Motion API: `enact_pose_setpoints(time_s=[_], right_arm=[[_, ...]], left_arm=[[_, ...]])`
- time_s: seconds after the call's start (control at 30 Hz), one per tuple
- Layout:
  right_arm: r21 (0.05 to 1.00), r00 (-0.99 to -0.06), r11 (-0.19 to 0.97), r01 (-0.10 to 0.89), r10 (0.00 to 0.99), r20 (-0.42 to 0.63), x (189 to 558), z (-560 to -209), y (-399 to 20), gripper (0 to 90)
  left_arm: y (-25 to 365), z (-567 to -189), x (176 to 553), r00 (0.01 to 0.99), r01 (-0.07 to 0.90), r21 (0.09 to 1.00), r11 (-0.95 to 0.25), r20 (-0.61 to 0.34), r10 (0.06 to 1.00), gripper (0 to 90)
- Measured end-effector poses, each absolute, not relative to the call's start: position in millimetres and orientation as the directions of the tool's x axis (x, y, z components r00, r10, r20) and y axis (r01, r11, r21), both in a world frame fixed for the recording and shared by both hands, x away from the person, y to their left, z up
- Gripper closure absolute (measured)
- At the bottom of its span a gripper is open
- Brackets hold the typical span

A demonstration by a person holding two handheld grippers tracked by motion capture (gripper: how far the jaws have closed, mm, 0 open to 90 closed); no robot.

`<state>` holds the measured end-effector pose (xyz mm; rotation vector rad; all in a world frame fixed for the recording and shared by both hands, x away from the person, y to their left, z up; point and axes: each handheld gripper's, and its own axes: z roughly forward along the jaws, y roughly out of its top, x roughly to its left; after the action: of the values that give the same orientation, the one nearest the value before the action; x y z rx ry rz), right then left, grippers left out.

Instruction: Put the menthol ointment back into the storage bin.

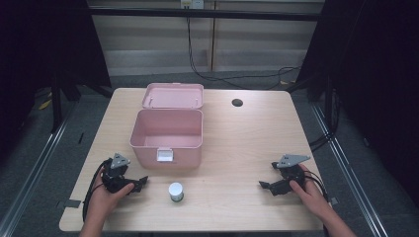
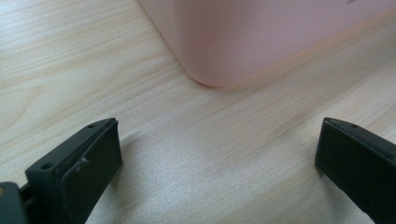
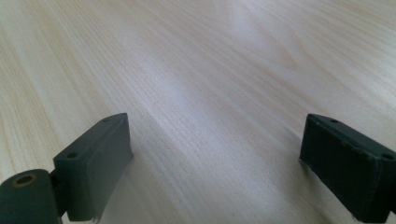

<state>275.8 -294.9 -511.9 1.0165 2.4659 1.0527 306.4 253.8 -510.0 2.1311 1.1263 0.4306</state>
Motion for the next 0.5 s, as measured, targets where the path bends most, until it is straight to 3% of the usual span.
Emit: enact_pose_setpoints(time_s=[0.3, 0.47, 0.5], right_arm=[[0.715, -0.715, 0.487, 0.501, 0.699, 0.026, 276, -512, -295, 8.6], [0.716, -0.716, 0.487, 0.501, 0.698, 0.026, 276, -512, -295, 8.6], [0.715, -0.715, 0.486, 0.502, 0.699, 0.027, 276, -512, -295, 8.6]], left_arm=[[254, -507, 304, 0.595, 0.599, 0.677, -0.429, -0.018, 0.804, 0.8], [253, -498, 301, 0.627, 0.608, 0.636, -0.475, -0.019, 0.778, 11.3], [251, -494, 299, 0.627, 0.632, 0.610, -0.478, -0.041, 0.778, 16.7]])
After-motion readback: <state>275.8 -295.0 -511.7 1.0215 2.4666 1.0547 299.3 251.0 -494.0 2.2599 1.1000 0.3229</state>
